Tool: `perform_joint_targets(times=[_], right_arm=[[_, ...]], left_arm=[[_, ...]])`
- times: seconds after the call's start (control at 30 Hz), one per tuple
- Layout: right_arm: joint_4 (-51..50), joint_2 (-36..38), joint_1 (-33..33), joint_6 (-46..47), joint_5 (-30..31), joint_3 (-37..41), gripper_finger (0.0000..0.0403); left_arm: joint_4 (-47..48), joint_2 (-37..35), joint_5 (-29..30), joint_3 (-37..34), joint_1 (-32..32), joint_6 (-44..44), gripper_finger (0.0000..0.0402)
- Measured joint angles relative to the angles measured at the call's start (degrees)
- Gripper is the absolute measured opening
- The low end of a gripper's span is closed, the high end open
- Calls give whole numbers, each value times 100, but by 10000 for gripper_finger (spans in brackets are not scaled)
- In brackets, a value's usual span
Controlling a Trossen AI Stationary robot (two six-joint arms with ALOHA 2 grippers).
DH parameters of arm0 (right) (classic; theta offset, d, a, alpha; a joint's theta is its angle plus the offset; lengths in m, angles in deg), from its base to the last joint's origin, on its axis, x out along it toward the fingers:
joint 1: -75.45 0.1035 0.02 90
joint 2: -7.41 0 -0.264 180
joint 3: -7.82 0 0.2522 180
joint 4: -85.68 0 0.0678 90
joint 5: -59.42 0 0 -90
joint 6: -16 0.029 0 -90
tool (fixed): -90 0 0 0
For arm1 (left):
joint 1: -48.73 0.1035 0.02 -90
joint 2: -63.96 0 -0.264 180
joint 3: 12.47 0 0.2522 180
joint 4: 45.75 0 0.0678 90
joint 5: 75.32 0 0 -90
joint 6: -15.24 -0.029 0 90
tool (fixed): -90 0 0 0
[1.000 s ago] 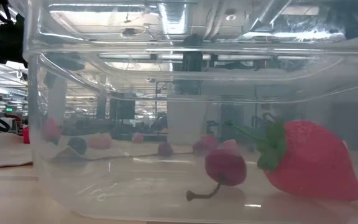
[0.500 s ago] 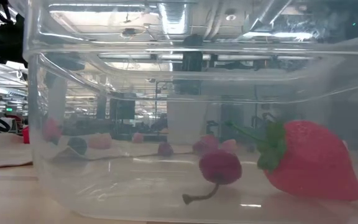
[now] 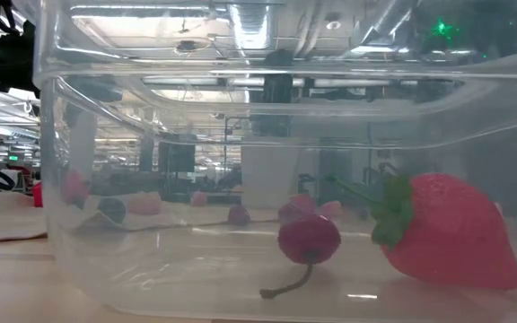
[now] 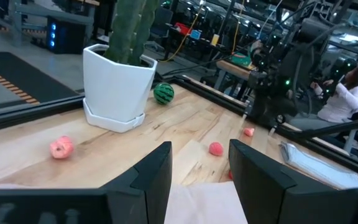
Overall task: Pick and placing Produce into tupperware
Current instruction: Put the bottom right peach into the transparent bin
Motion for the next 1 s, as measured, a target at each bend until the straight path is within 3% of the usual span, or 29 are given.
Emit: perform_joint_targets(times=[1.0], right_arm=[[720,-1527,42,-470,-227,0,286]], left_arm=[[15,0,-6,-2,-1,71,149]])
